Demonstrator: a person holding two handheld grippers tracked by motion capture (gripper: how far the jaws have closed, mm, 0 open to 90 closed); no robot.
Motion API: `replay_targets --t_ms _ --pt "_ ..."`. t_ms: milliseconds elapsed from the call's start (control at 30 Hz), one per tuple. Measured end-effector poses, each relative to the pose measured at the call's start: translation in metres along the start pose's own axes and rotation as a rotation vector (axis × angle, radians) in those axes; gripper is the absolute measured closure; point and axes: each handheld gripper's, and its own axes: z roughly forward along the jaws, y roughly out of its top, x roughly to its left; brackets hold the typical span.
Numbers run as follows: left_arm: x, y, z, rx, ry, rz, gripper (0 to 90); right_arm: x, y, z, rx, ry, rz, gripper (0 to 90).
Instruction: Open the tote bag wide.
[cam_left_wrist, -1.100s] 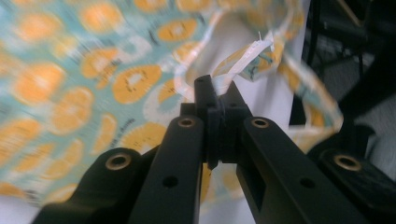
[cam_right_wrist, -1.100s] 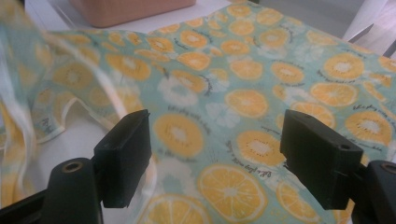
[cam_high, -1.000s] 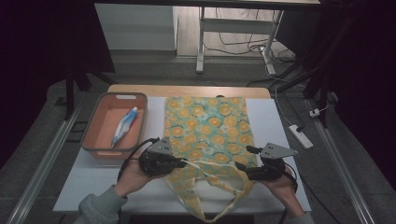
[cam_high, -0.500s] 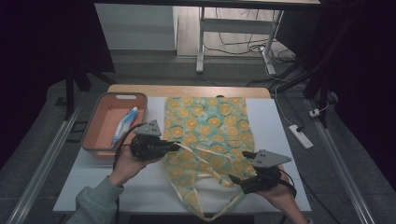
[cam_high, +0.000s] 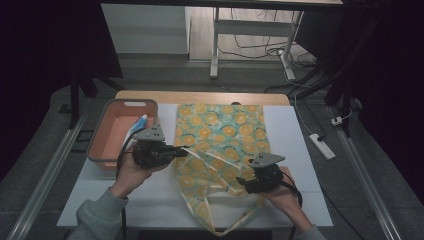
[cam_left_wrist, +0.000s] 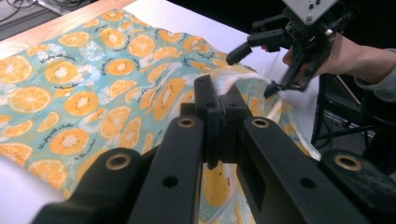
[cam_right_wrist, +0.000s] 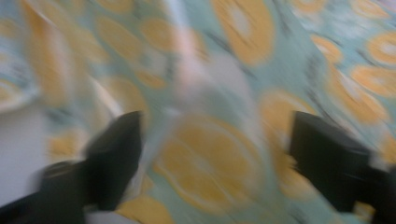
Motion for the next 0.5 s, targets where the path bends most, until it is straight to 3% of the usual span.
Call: replay_targets --t_ms 33,67,100,167,267,367,400,467,500 --pt "0.001 -0.001 0.0 0.001 0.001 -0.001 88.0 -0.001 -0.004 -0.002 0.005 -0.005 0.0 54.4" --pt "0.001 -0.002 -0.001 0.001 0.004 -0.005 88.0 -0.001 -0.004 -0.002 0.005 -0.005 0.0 54.4" --pt "0.001 -0.002 0.0 0.003 0.007 -0.006 88.0 -0.002 -0.005 -0.004 0.015 -0.017 0.018 74.0" --pt "0.001 -0.003 -0.001 0.005 0.011 -0.005 88.0 0.001 -0.004 -0.011 0.008 0.033 0.016 87.5" --pt "0.001 -0.003 -0.007 -0.01 0.02 -0.006 87.9 0.016 0.005 -0.031 -0.019 0.078 -0.044 89.0" --pt "0.003 0.0 -0.017 -0.046 0.042 -0.011 87.9 0.029 0.02 -0.057 -0.104 0.128 -0.09 89.1" --pt "0.003 0.0 -0.017 -0.046 0.042 -0.011 87.9 0.029 0.02 -0.057 -0.104 0.128 -0.09 89.1" --pt "0.007 0.003 -0.018 -0.06 0.067 -0.017 87.9 0.029 0.032 -0.079 -0.194 0.131 -0.093 89.0" --pt "0.008 0.003 -0.015 -0.055 0.084 -0.015 87.9 0.027 0.034 -0.082 -0.207 0.116 -0.099 89.0"
